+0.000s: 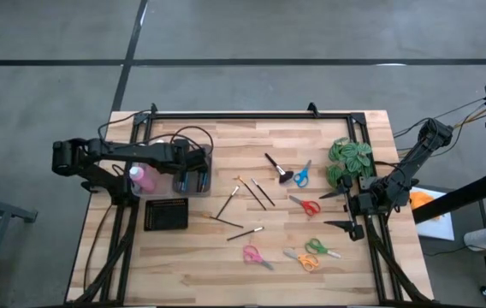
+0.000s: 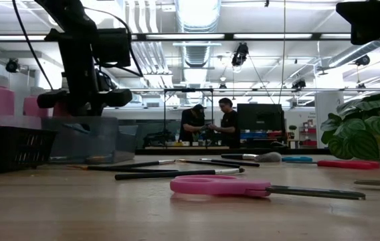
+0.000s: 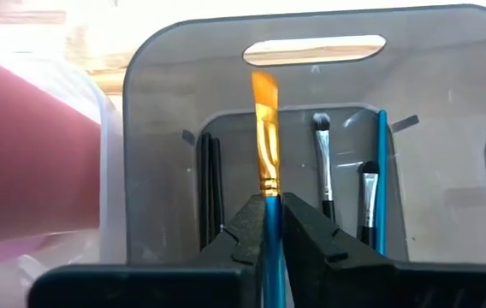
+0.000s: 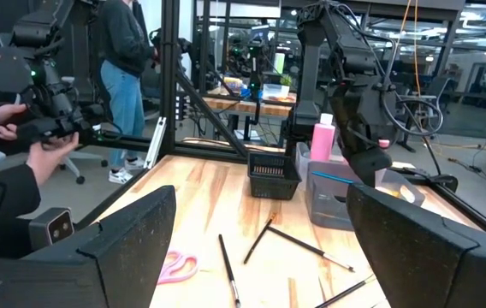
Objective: Pick & Place Paint Supplies
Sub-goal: Put the left blue brush into the black bin, then put the middle gold brush into the black bin
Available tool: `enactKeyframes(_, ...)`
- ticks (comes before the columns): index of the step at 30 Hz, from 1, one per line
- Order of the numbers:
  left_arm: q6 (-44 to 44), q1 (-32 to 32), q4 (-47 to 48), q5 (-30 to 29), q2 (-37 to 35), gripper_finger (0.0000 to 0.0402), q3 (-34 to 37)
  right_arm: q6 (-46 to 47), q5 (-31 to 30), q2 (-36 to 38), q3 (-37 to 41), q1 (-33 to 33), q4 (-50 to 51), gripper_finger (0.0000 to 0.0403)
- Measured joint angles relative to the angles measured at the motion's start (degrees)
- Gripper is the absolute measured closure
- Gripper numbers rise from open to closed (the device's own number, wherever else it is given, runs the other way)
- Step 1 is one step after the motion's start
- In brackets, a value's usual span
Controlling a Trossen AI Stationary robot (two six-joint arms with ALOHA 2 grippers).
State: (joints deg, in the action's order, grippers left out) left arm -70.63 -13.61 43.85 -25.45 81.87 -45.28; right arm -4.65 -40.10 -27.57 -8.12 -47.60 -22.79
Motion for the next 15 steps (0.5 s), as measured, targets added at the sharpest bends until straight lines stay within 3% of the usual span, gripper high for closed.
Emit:
enactKeyframes(8,0.0,0.0,-1.0,0.0,0.0,0.031,0.0,0.0,0.0,0.0,0.0,0.0,0.0,0.0062)
enactKeyframes(15,0.2,0.0,-1.3,0.0,0.0,0.0304,0.0,0.1,0.0,0.0,0.0,0.0,0.0,0.0062)
